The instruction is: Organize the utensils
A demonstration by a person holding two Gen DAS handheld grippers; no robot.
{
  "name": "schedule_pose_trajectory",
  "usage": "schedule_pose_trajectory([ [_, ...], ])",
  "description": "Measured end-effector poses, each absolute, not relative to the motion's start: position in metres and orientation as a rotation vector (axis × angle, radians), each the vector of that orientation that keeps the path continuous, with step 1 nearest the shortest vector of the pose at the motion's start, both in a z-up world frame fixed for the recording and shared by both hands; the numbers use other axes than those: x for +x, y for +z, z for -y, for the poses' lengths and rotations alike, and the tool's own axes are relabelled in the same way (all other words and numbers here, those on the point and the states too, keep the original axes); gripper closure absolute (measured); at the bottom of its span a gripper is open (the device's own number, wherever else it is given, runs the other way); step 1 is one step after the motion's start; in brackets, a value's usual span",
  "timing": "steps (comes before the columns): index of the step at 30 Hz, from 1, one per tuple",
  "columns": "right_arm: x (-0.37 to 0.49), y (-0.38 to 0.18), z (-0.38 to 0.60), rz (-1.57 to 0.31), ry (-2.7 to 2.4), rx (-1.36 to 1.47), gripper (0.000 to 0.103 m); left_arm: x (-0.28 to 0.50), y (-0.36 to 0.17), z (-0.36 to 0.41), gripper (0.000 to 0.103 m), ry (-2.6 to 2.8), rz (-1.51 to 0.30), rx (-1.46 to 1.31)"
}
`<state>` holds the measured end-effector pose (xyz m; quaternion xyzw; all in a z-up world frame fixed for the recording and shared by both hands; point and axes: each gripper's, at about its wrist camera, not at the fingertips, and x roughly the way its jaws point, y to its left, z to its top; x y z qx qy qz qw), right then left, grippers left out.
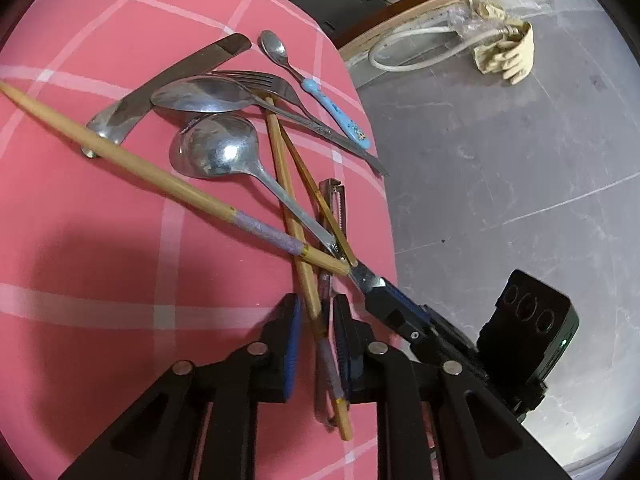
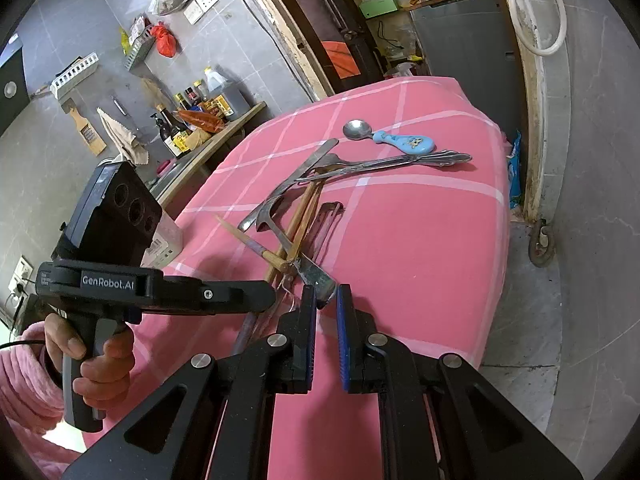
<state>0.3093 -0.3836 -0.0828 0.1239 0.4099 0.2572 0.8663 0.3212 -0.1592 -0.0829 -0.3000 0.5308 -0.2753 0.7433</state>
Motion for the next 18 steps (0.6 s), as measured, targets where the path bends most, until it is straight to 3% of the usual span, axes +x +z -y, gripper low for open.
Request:
schedule_pose_trajectory([
  [10, 0.295, -0.077, 0.381, -0.847, 0.543, 0.261, 0.101, 0.306, -0.081, 0.135, 0.096, -0.612, -1.216, -0.718],
  [18, 0.253, -0.069, 0.378, -0.849, 0.555, 0.245, 0.101, 0.273, -0.067, 0.102, 0.096, -0.588, -1.235, -0.668],
])
